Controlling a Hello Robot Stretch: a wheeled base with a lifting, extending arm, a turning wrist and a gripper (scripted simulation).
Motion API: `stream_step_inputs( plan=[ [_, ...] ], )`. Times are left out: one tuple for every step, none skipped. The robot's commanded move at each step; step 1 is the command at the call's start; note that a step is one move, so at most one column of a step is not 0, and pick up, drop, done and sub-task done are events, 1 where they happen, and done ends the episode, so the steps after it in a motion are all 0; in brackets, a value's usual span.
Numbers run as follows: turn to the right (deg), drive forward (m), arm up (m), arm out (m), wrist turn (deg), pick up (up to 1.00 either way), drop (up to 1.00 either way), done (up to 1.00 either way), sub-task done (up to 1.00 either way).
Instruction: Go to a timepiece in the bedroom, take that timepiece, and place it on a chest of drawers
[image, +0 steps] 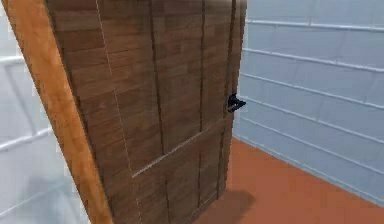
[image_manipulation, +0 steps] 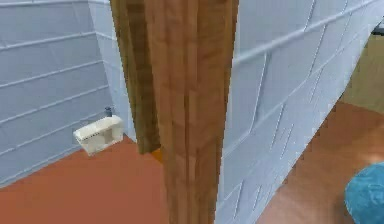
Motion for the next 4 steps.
stream_step_inputs(
  plan=[
    [42.0, 0.00, 0.00, 0.00, 0.0, 0.00, 0.00, 0.00, 0.00],
    [0.0, 0.30, 0.00, 0.00, 0.0, 0.00, 0.00, 0.00, 0.00],
    [6.0, 0.00, 0.00, 0.00, 0.0, 0.00, 0.00, 0.00, 0.00],
    [0.0, 0.25, 0.00, 0.00, 0.0, 0.00, 0.00, 0.00, 0.00]
  ],
)
